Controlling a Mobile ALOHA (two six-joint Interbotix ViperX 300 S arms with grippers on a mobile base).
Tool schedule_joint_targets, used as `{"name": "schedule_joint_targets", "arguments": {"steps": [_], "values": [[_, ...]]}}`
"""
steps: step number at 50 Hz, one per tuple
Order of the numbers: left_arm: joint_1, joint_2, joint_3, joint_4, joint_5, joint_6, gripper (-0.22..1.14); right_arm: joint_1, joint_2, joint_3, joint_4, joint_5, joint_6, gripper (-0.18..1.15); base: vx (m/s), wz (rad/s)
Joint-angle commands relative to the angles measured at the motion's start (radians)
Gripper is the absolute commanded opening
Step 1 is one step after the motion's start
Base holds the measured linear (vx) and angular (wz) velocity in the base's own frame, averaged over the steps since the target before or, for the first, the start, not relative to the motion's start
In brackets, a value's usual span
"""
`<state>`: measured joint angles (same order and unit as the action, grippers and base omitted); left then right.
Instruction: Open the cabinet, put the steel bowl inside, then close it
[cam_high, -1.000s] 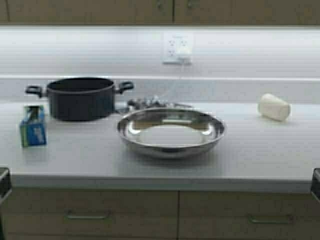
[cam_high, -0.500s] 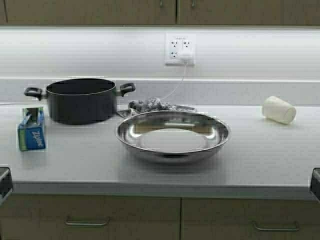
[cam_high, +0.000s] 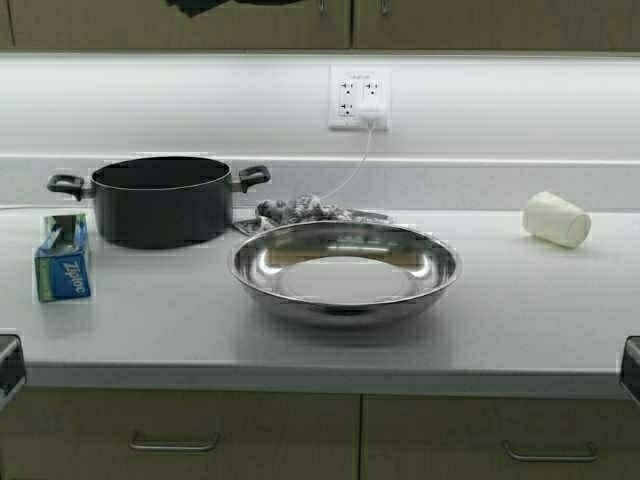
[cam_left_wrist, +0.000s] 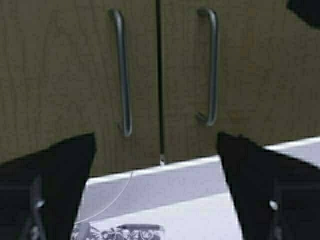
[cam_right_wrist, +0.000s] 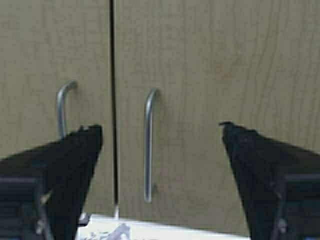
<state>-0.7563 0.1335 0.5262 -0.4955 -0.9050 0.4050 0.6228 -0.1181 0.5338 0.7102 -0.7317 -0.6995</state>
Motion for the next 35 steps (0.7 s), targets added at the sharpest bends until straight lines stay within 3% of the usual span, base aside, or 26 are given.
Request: {"name": "schedule_joint_targets", "arguments": {"steps": [1,22,35], "values": [[0.006,0.086,-0.153,-0.074,-0.021,0.011,1.01,0.020,0.067,-0.130,0.095,-0.011,-0.064,1.01,0.00,0.00],[0.069,0.262,-0.387,-0.115,-0.021,0.012,1.01,-0.066,0.272,-0.311,0.158,0.057,-0.057,1.01,0.00,0.00],[0.084,0.311,-0.426,-0.115,-0.014,0.012,0.99,-0.074,0.322,-0.370,0.156,0.097,-0.057,0.94,0.00,0.00]]}}
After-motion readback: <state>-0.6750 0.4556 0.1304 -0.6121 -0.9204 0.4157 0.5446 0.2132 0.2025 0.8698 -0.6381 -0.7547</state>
